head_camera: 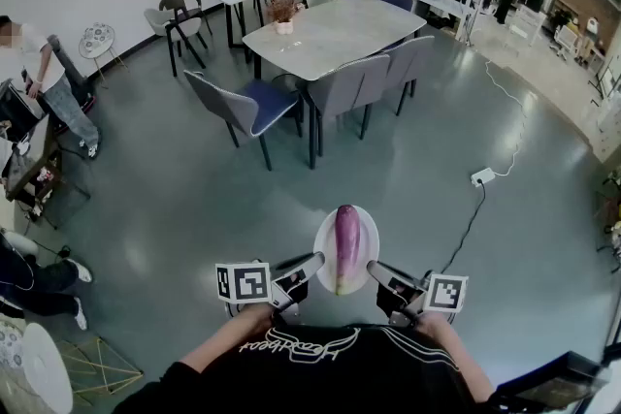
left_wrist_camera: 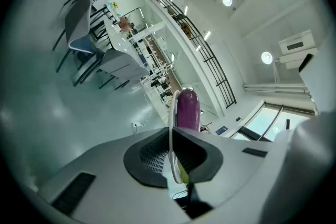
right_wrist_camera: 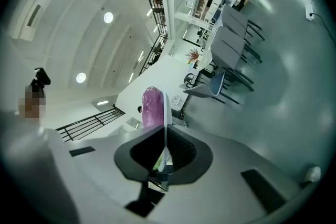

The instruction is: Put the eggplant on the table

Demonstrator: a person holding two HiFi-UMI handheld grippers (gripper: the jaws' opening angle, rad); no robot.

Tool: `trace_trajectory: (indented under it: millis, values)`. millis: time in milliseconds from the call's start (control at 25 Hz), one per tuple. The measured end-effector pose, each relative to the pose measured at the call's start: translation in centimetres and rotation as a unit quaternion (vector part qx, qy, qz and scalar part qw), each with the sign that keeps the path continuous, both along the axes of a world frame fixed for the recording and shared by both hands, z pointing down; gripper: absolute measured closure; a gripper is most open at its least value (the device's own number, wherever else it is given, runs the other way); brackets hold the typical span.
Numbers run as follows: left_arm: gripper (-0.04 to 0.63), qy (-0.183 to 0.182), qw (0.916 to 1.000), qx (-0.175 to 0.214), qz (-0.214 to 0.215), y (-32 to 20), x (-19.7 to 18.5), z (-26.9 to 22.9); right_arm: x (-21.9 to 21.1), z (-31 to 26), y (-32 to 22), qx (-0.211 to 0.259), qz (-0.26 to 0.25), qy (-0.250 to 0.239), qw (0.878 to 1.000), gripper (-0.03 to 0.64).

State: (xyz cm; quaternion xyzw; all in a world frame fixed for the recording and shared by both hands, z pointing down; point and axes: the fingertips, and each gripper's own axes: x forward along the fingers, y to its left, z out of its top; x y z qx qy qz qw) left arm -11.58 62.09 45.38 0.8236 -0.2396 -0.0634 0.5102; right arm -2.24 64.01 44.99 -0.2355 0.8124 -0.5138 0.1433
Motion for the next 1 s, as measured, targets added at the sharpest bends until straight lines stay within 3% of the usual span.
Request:
trace_trajectory:
  millis: [400,1000]
  values:
    - [0.571,0.01,0.9998,0.01,0.014,0.8,0.8,-0.7,0.8,-0.7,1.0,0.013,0.012,0.016,1.0,0.598]
    - [0.571,0.021,0.9996,0.009,0.018,1.0,0.7,-1.1,0.7,-1.5,1.2,0.014,0.014,0.001,1.0,0.598]
